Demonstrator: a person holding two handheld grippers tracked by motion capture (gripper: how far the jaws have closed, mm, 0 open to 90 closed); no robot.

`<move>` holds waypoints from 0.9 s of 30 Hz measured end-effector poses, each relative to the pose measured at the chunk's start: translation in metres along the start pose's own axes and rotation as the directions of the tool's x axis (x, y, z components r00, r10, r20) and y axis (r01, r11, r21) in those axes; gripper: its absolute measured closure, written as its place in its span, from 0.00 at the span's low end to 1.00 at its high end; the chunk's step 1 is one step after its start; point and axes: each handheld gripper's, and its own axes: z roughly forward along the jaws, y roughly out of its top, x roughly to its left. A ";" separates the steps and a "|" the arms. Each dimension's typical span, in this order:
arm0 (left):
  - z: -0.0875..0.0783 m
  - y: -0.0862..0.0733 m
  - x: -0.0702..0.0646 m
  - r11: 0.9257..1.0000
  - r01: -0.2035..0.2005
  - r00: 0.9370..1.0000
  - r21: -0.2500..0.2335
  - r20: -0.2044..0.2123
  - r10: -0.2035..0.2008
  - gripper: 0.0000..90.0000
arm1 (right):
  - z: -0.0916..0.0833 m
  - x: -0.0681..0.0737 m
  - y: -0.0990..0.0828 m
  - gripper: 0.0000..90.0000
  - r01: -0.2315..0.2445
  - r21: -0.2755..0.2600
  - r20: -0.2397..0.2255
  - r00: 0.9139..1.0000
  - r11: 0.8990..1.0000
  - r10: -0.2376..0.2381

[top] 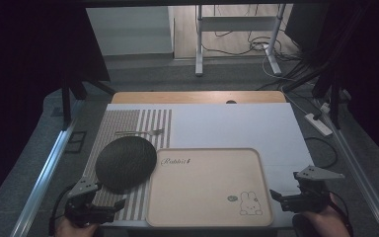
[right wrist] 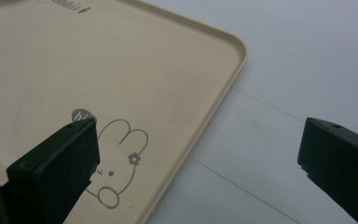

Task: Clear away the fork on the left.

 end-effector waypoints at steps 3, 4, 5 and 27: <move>0.001 0.000 0.000 1.000 0.002 1.000 0.005 -0.002 -0.002 0.00 | 0.000 0.000 0.000 0.00 -0.002 -0.003 -0.004 1.000 1.000 0.002; 0.001 0.000 0.000 1.000 0.003 1.000 0.007 0.000 -0.003 0.00 | 0.000 0.000 0.000 0.00 -0.002 -0.003 -0.004 1.000 1.000 0.002; 0.001 0.000 0.001 1.000 0.009 1.000 0.009 0.000 -0.009 0.00 | 0.000 0.001 0.000 0.00 0.003 0.001 -0.001 1.000 1.000 -0.003; 0.003 0.002 0.003 0.999 0.026 1.000 0.038 0.017 -0.026 0.00 | 0.001 0.001 0.000 0.00 0.013 0.003 -0.017 1.000 1.000 -0.013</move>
